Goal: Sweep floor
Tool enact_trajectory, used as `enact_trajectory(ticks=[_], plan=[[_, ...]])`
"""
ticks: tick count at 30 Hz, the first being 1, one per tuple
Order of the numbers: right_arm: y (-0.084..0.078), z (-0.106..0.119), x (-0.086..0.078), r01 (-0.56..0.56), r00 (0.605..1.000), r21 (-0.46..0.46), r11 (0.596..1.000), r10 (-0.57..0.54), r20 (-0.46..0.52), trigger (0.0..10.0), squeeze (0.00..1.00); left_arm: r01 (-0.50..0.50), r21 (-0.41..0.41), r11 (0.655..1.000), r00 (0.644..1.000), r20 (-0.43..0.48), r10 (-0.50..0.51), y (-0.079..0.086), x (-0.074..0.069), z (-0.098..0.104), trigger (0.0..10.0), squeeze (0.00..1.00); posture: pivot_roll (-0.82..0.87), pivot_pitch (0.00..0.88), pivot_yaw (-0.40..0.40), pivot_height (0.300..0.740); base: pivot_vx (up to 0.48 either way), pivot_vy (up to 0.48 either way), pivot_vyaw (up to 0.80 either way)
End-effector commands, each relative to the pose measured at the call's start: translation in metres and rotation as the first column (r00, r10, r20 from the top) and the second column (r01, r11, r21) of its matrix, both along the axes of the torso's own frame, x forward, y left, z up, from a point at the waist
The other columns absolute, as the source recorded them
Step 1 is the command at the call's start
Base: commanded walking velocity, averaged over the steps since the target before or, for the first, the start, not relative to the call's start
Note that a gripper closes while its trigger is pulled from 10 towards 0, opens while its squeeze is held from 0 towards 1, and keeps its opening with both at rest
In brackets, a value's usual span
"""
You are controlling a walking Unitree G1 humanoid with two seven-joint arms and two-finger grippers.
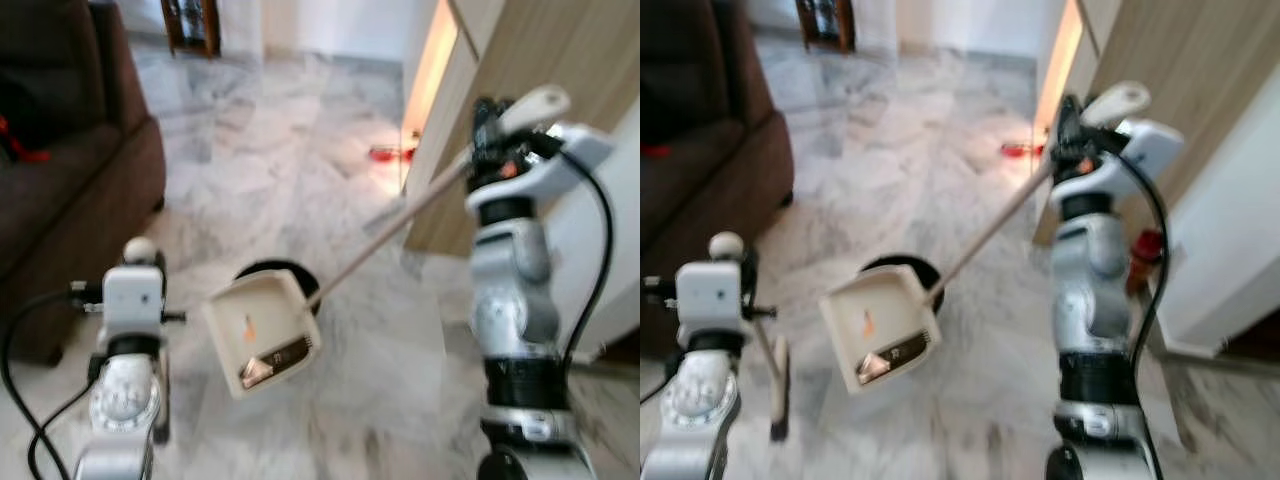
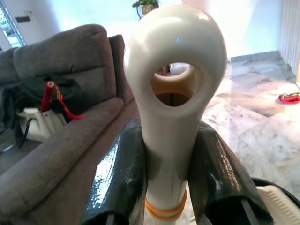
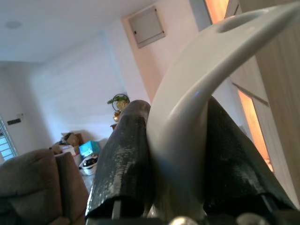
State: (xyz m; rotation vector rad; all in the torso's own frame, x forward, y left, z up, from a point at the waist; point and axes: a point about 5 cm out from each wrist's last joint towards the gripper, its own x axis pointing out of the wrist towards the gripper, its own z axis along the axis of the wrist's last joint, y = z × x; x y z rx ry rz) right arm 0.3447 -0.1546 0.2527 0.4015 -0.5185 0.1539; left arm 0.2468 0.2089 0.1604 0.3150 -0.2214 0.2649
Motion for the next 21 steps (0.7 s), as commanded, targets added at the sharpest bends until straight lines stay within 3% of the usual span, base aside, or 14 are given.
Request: enact_trajectory(ticks=[1,11,18,21], plan=[[-0.007,0.0165,-0.0044,0.012,0.997,0.042,0.999,-0.015,0.072,10.0,0.0,0.007,0.023,1.0,0.999,0.043,-0.008,-0.0033,-0.0009,0.0091,10.0,0.0,0.03,0.069,-0.047,0.74,0.296,0.0,0.0],[-0.0046,0.0174,-0.0044,0.004,0.997,0.034,0.999,-0.007,0.078,10.0,0.0,0.005,0.024,1.0,0.999,0.047,-0.006,-0.003,-0.0009,0.0095,10.0,0.0,0.04,0.065,-0.048,0.74,0.294,0.0,0.0],[-0.0027,0.0193,-0.0055,-0.007,0.996,0.018,1.0,0.005,0.09,10.0,0.0,0.005,0.023,1.0,0.999,0.046,-0.006,-0.004,-0.0007,0.0093,10.0,0.0,0.04,0.067,-0.049,0.74,0.295,0.0,0.72],[-0.0028,0.0191,-0.0052,-0.007,0.996,0.026,1.0,0.005,0.087,10.0,0.0,0.004,0.023,1.0,0.999,0.047,-0.005,-0.0039,-0.0008,0.0094,10.0,0.0,0.04,0.067,-0.049,0.74,0.294,0.0,0.0]])
